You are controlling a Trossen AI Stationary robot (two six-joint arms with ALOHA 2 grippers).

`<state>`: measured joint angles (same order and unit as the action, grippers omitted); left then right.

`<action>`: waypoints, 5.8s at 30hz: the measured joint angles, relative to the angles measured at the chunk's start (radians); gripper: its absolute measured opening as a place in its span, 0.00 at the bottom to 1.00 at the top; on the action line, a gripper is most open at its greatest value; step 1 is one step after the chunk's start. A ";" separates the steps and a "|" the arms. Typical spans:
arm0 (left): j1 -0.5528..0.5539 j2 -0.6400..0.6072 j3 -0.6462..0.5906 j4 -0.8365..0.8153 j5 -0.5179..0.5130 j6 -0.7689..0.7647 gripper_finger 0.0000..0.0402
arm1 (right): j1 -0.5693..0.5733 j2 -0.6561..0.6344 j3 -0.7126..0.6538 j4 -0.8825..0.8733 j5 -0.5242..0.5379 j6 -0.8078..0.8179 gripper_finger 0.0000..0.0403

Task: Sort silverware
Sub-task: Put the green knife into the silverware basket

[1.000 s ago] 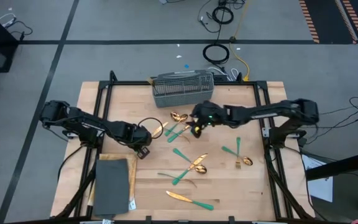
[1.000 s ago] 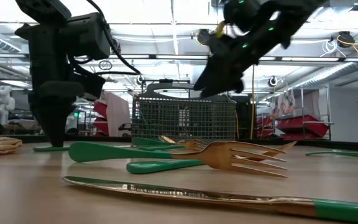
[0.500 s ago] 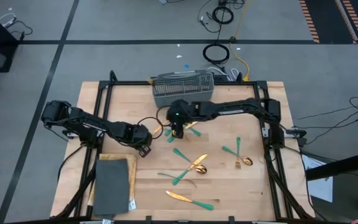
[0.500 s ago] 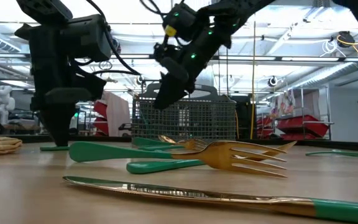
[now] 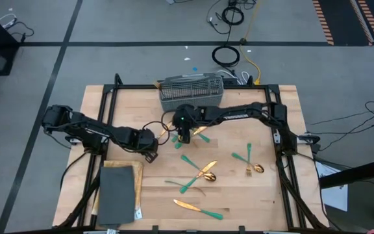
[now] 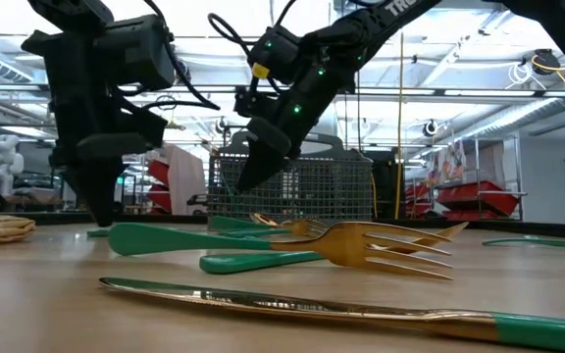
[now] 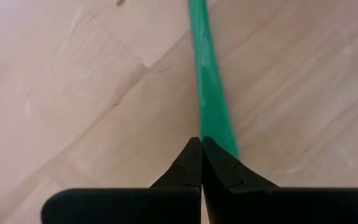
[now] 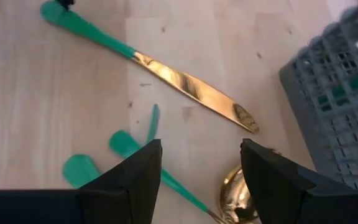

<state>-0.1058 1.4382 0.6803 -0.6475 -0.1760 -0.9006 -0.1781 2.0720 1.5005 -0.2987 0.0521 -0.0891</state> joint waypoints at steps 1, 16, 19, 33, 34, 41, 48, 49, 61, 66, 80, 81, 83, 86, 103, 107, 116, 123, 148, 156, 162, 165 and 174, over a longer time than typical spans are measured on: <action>-0.004 -0.008 0.004 -0.003 0.000 -0.020 0.00 | -0.003 0.000 0.000 -0.003 0.000 0.010 0.52; -0.076 -0.021 0.024 -0.067 -0.016 -0.139 0.00 | -0.006 0.000 0.000 -0.021 -0.002 0.014 0.52; -0.076 -0.004 0.022 -0.068 -0.052 -0.141 0.00 | -0.006 0.000 0.000 -0.020 -0.002 0.014 0.52; -0.144 0.136 0.030 0.002 -0.043 -0.136 0.00 | -0.005 -0.001 0.000 -0.048 -0.002 0.015 0.52; -0.156 0.138 0.030 -0.001 -0.045 -0.137 0.00 | -0.006 -0.001 0.000 -0.055 -0.002 0.015 0.52; -0.242 0.142 0.031 -0.041 -0.036 -0.138 0.00 | -0.006 -0.001 0.000 -0.119 -0.002 -0.021 0.52; -0.329 0.143 0.031 -0.107 -0.040 -0.111 0.00 | -0.002 -0.001 0.000 -0.131 -0.008 -0.138 0.52; -0.331 0.143 0.031 -0.106 -0.046 -0.099 0.00 | 0.002 -0.001 0.000 -0.131 -0.013 -0.177 0.52; -0.320 0.144 0.030 -0.098 -0.052 0.022 0.00 | 0.092 -0.001 -0.001 0.085 -0.054 -0.422 0.52; -0.311 0.144 0.029 -0.087 -0.050 0.126 0.00 | 0.102 0.007 0.000 0.167 -0.059 -0.424 0.52; -0.265 0.072 0.101 -0.220 -0.072 -0.164 0.00 | 0.097 0.069 -0.001 0.158 -0.057 -0.337 0.52; -0.266 0.065 0.103 -0.216 -0.070 -0.200 0.00 | 0.097 0.069 -0.001 0.157 -0.056 -0.337 0.52; -0.267 0.058 0.096 -0.246 -0.062 -0.296 0.00 | 0.097 0.069 -0.001 0.154 -0.054 -0.336 0.52; -0.267 0.053 0.101 -0.246 -0.091 -0.391 0.00 | 0.097 0.069 -0.001 0.147 -0.054 -0.323 0.52; -0.261 -0.065 0.100 -0.371 -0.094 -0.922 0.00 | 0.105 0.069 0.000 0.158 -0.058 -0.315 0.52; -0.271 -0.064 0.074 -0.375 -0.047 -1.007 0.00 | 0.105 0.069 0.000 0.154 -0.058 -0.315 0.52; -0.266 -0.064 -0.019 -0.273 -0.038 -1.058 0.00 | 0.106 0.069 0.000 0.153 -0.058 -0.315 0.52; -0.258 -0.068 -0.019 -0.301 -0.039 -1.058 0.00 | 0.106 0.069 0.000 0.153 -0.058 -0.315 0.52; -0.156 -0.072 -0.120 -0.141 -0.019 -0.944 0.00 | 0.106 0.069 0.000 0.153 -0.058 -0.315 0.52; -0.156 -0.072 -0.128 -0.121 -0.010 -0.899 0.00 | 0.130 0.070 0.000 0.155 -0.059 -0.431 0.53; -0.156 -0.072 -0.129 -0.106 -0.008 -0.896 0.00 | 0.173 0.162 0.092 0.152 -0.085 -0.395 0.53; -0.156 -0.070 -0.130 -0.105 -0.007 -0.892 0.00 | 0.173 0.240 0.194 0.109 -0.051 -0.309 0.53; -0.156 -0.070 -0.130 -0.105 -0.001 -0.865 0.00 | 0.101 0.319 0.440 -0.085 -0.035 -0.285 0.53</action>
<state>-0.2619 1.3685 0.5507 -0.7528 -0.1768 -1.7659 -0.0769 2.3913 1.9401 -0.3837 0.0169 -0.3741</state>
